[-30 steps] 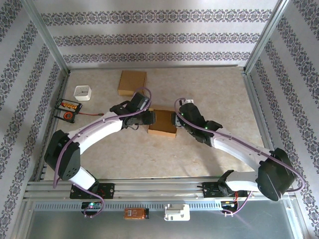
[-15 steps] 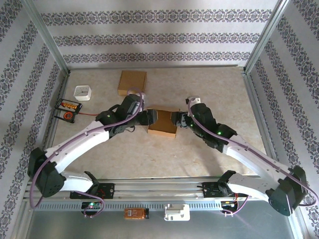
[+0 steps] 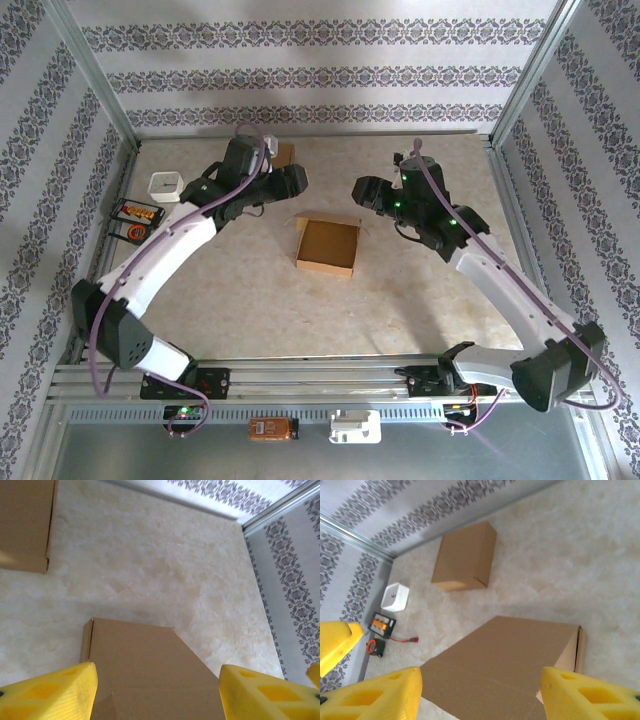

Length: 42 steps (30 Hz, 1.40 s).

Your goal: Fold the paper box

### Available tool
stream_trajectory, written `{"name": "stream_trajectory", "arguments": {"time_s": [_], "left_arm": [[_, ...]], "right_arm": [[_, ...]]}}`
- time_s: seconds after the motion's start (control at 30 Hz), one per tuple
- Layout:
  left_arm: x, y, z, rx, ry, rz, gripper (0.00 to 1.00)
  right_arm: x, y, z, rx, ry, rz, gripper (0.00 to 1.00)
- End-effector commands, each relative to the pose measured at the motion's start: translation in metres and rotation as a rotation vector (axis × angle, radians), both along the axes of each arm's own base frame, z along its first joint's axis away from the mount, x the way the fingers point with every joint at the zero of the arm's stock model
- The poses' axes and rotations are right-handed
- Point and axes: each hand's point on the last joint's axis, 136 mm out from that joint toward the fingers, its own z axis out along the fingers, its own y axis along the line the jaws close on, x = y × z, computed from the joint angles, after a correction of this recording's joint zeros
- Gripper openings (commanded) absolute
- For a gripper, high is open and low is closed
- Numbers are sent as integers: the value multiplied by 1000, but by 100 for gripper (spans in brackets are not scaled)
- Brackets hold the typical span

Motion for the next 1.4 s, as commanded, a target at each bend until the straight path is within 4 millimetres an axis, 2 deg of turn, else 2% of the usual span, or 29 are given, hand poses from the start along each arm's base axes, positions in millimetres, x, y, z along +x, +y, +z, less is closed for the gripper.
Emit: {"name": "stream_trajectory", "arguments": {"time_s": [0.0, 0.17, 0.37, 0.5, 0.6, 0.7, 0.77, 1.0, 1.13, 1.23, 1.37], "left_arm": [[-8, -11, -20, -22, 116, -91, 65], [-7, -21, -58, -10, 198, -149, 70], [-13, -35, -87, -102, 264, -170, 69], [-12, -36, -91, -138, 257, -155, 66], [-13, -37, -90, -146, 273, -146, 62], [-20, -42, -89, -160, 275, -154, 61], [-20, -40, -92, -163, 254, -123, 61], [-7, -34, -96, -184, 202, -34, 59], [0, -29, -96, -177, 182, 10, 61], [-1, -21, -92, -144, 159, 28, 67], [-1, -11, -82, -123, 96, 54, 75]], "right_arm": [[-9, 7, -22, 62, 158, 34, 64], [-6, 21, -56, 117, 271, 84, 64], [-2, 22, -80, 128, 314, 62, 61], [-1, 21, -93, 95, 327, 67, 60], [2, 22, -99, 92, 336, 65, 56], [8, 26, -104, 135, 332, 47, 54], [15, 21, -110, 118, 315, 8, 54], [30, 23, -104, 99, 272, 26, 54], [39, 22, -109, 80, 281, 23, 56], [39, 21, -102, 79, 259, 31, 60], [33, 10, -85, 50, 202, 35, 74]]}}
